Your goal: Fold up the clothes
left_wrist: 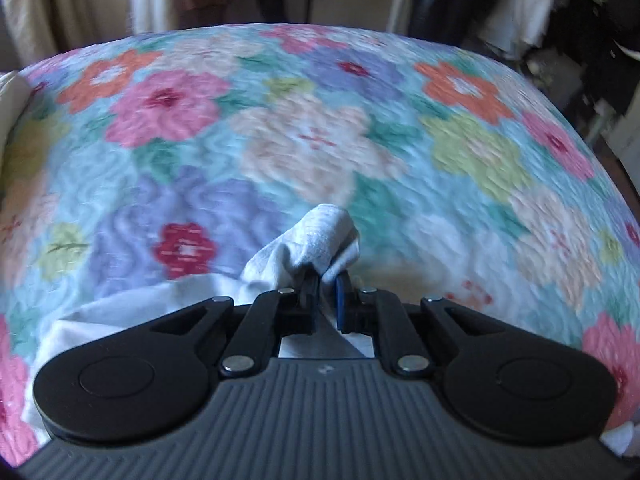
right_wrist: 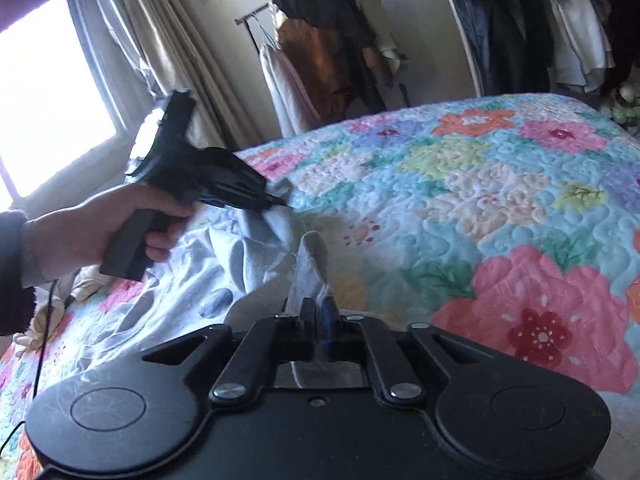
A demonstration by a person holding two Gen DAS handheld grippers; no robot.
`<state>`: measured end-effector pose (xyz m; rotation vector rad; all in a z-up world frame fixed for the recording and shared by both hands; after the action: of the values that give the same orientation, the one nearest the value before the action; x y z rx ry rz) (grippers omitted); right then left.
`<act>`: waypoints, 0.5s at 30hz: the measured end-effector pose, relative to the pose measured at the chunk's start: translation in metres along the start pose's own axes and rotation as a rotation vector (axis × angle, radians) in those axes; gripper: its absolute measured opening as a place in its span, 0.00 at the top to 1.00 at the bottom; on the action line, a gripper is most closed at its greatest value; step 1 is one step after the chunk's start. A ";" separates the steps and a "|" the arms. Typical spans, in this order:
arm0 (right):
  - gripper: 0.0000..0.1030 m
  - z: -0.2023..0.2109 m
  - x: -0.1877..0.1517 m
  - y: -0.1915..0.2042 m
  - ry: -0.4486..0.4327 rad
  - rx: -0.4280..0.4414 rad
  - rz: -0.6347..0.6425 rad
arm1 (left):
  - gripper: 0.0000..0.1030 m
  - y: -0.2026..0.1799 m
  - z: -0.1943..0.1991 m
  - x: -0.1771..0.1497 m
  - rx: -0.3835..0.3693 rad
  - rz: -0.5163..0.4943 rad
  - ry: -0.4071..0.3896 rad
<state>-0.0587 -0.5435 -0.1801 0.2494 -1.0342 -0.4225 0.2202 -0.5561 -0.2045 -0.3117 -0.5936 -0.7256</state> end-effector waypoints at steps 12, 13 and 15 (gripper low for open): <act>0.97 -0.010 0.030 -0.020 0.007 -0.112 0.141 | 0.92 0.047 -0.002 0.020 0.044 0.018 -0.085; 0.97 -0.002 0.043 -0.030 -0.017 -0.129 0.133 | 0.92 0.051 -0.001 0.027 0.056 0.022 -0.103; 0.97 0.013 0.071 -0.058 -0.051 -0.180 0.128 | 0.92 0.058 0.002 0.042 0.074 0.044 -0.130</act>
<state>-0.0517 -0.6277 -0.1411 0.0115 -1.0485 -0.4050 0.2847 -0.5361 -0.1810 -0.3039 -0.7332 -0.6424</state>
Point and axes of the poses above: each gripper's, at about its wrist camera, not at the fingertips, and z roughly against the way its jaws point, y to its left, x to its top, the point moved 10 cm from there along -z, roughly the way its jaws point, and after that the axes turned 5 degrees about x, right-handed, at the moved point
